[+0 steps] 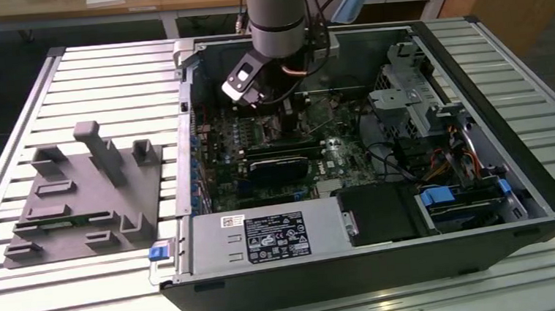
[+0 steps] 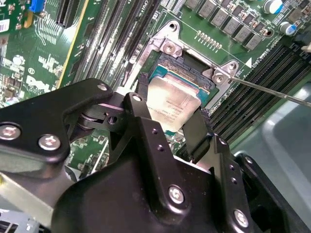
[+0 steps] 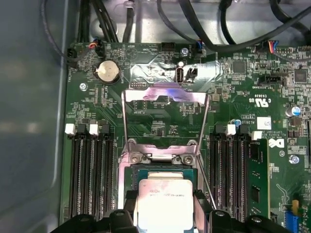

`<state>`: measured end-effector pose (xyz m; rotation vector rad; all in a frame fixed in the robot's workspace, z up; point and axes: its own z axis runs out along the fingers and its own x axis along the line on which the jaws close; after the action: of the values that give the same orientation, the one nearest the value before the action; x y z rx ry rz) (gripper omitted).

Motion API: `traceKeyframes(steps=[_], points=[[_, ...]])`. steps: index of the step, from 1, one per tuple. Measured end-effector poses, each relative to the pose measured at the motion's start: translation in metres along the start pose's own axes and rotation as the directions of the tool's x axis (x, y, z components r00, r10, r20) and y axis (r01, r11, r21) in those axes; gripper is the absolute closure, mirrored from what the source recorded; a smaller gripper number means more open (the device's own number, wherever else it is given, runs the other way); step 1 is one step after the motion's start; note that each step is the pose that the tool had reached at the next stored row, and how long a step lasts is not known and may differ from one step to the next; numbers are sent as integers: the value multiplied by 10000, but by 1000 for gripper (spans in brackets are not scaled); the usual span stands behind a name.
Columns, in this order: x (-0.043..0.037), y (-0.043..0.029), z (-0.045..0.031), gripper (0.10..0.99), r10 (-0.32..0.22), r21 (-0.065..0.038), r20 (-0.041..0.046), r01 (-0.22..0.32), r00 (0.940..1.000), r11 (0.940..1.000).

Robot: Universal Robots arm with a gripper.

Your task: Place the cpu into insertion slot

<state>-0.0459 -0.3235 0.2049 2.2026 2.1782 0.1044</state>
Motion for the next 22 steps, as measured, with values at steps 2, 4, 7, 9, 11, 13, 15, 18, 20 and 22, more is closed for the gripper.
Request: traceKeyframes(steps=[2, 4, 7, 9, 11, 13, 15, 18, 20, 22], points=[[0, -2, 16, 549, 91, -2, 7, -91, 10000, 10000], [0, -6, 32, 549, 174, -4, 13, -174, 9998, 9998], [1, -15, 56, 549, 238, -5, 18, -238, 9997, 9997], [4, -23, 67, 549, 238, -5, 17, -238, 9997, 9997], [7, -29, 74, 549, 238, -4, 8, -238, 9997, 9997], [8, -32, 83, 549, 238, -4, -8, -238, 9997, 9997], [11, -35, 91, 549, 239, -4, -28, -239, 9997, 9997], [17, -37, 97, 549, 236, -3, -40, -236, 9997, 9997], [18, -37, 97, 549, 235, -3, -40, -235, 9997, 9997], [18, -37, 97, 549, 230, -1, -57, -230, 9997, 9997]])
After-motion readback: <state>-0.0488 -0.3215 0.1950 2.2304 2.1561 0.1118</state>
